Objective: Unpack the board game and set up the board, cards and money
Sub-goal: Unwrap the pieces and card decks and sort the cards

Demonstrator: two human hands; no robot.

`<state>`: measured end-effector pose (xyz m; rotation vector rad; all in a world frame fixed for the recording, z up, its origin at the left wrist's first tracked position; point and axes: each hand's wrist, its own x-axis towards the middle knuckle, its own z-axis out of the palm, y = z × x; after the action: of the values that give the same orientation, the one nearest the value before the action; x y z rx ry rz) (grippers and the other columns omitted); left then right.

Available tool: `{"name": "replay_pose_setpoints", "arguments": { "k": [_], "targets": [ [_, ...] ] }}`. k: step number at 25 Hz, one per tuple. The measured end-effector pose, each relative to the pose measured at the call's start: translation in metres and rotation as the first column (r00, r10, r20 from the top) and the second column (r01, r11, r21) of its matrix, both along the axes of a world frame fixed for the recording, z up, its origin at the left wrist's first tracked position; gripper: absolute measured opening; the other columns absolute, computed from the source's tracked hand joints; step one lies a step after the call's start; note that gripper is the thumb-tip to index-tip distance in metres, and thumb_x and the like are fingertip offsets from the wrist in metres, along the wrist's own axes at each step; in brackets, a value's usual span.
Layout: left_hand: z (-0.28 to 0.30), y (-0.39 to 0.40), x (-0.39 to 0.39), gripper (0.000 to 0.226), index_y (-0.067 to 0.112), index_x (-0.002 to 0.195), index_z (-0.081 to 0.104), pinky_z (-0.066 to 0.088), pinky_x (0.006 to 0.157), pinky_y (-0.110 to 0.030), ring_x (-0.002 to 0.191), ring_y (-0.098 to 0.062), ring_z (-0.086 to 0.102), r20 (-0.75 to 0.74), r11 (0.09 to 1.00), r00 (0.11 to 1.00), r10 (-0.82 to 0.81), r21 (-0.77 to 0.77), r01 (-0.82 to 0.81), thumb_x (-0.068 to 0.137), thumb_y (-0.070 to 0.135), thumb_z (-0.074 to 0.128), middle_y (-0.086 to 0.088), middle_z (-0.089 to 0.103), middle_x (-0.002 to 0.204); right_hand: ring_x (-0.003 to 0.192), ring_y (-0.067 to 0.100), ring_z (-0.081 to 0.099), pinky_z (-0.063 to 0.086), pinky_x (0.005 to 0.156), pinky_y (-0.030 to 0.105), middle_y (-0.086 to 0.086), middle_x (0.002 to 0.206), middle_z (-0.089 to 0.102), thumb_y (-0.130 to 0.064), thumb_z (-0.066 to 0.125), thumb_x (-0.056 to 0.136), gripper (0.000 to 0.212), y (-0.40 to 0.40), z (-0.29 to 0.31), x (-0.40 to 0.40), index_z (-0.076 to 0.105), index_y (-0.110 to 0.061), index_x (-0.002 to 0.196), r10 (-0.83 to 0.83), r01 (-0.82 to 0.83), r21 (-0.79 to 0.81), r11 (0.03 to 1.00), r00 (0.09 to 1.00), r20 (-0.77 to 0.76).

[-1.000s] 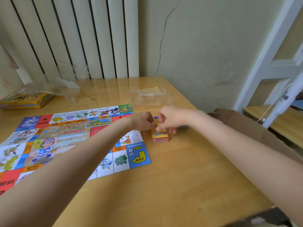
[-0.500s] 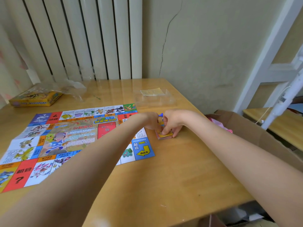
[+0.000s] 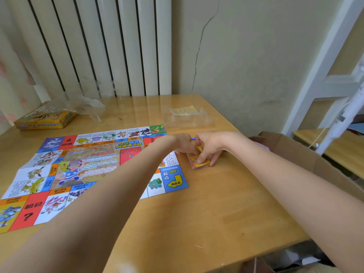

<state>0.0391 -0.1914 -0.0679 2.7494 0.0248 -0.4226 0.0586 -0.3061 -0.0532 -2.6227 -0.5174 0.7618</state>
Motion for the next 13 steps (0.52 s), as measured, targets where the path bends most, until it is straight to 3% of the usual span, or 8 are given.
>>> {"name": "replay_pose_setpoints", "arguments": {
  "k": [4, 6, 9, 13],
  "targets": [
    [-0.004, 0.001, 0.002, 0.036, 0.007, 0.109, 0.056, 0.045, 0.081, -0.028, 0.100, -0.022, 0.054, -0.028, 0.979, 0.998, 0.063, -0.191, -0.067, 0.085, 0.033, 0.061, -0.008, 0.054, 0.107, 0.065, 0.021, 0.059, 0.056, 0.054, 0.028, 0.020, 0.127, 0.044, -0.007, 0.074, 0.077, 0.079, 0.000, -0.004, 0.002, 0.029, -0.013, 0.141, 0.011, -0.011, 0.001, 1.000, 1.000, -0.005],
    [-0.002, -0.001, -0.002, 0.042, 0.005, 0.117, 0.053, 0.041, 0.081, -0.029, 0.099, -0.023, 0.050, 0.036, 0.989, 0.998, 0.059, -0.139, -0.054, 0.086, 0.032, 0.061, -0.009, 0.053, 0.112, 0.064, 0.020, 0.059, 0.057, 0.058, 0.028, 0.019, 0.119, 0.047, -0.008, 0.074, 0.077, 0.075, -0.001, -0.005, 0.002, 0.033, -0.010, 0.140, 0.014, -0.014, 0.005, 1.000, 1.000, -0.020],
    [0.003, -0.005, -0.008, 0.051, 0.006, 0.127, 0.042, 0.040, 0.086, -0.031, 0.113, -0.027, 0.050, 0.136, 0.999, 0.990, 0.032, -0.036, -0.028, 0.087, 0.033, 0.060, -0.012, 0.052, 0.126, 0.063, 0.019, 0.059, 0.057, 0.062, 0.029, 0.012, 0.093, 0.050, -0.008, 0.073, 0.077, 0.068, -0.003, -0.002, 0.002, 0.038, -0.007, 0.136, 0.003, -0.002, 0.018, 1.000, 0.999, -0.048],
    [0.003, -0.009, -0.009, 0.053, 0.006, 0.130, 0.038, 0.039, 0.081, -0.030, 0.113, -0.027, 0.050, 0.099, 0.999, 0.995, 0.033, -0.042, -0.029, 0.087, 0.031, 0.058, -0.013, 0.052, 0.125, 0.064, 0.019, 0.060, 0.057, 0.065, 0.029, 0.011, 0.083, 0.049, -0.009, 0.074, 0.077, 0.070, -0.003, -0.003, 0.003, 0.036, -0.009, 0.137, -0.004, 0.004, 0.009, 1.000, 0.999, -0.051]
  ]
}}
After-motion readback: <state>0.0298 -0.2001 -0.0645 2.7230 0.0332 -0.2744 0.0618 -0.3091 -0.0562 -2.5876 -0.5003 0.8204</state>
